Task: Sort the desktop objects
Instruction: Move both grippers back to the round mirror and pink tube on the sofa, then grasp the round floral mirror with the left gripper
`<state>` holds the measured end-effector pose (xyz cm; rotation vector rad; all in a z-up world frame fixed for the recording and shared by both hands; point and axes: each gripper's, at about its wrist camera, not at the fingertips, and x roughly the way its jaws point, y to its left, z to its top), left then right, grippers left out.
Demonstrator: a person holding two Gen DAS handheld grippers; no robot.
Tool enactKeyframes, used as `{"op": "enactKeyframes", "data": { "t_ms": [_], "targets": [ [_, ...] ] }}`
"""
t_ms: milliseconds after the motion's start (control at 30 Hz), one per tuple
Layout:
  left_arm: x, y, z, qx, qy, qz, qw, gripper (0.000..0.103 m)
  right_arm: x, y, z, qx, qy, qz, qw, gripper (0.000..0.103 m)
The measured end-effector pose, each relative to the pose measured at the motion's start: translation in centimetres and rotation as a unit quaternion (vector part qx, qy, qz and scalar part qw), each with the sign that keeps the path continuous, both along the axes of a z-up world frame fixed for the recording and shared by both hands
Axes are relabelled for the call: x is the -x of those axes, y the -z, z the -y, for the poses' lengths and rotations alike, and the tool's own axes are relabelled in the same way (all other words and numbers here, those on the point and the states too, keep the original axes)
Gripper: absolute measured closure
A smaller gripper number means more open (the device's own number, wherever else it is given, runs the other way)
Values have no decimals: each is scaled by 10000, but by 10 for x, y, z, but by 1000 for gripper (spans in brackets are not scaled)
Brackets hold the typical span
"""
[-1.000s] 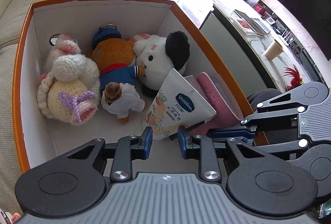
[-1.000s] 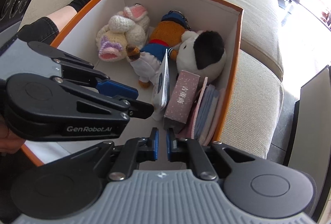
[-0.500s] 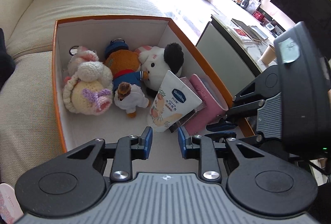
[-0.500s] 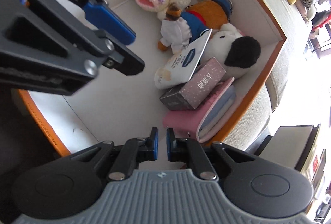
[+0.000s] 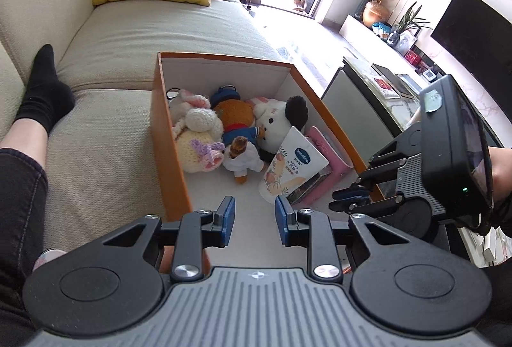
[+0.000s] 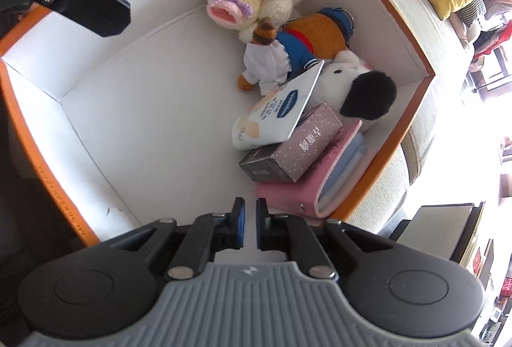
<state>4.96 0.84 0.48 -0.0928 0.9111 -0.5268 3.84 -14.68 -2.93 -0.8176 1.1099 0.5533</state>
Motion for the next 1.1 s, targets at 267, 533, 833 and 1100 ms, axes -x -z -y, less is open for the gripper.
{"op": "enactKeyframes", "data": {
  "t_ms": [267,533,833,1100],
  "targets": [
    [26,-24,-67,-475,-736,210,9959,72,19,-64,0,-1719,85,415,9842,96],
    [46,-9,-106,-1139,-996,55,9885,72,43,-94,-53,-2992,-512,695,9503,81],
    [37,20,-104,-1697,-791,-139,9822,70,32,-55,-130,-2558,-993,246,9613,67],
    [13,46,-84,-2066,-934,-328,9734,46,7,-20,-167,-1884,-1110,29,9758,80]
  ]
}}
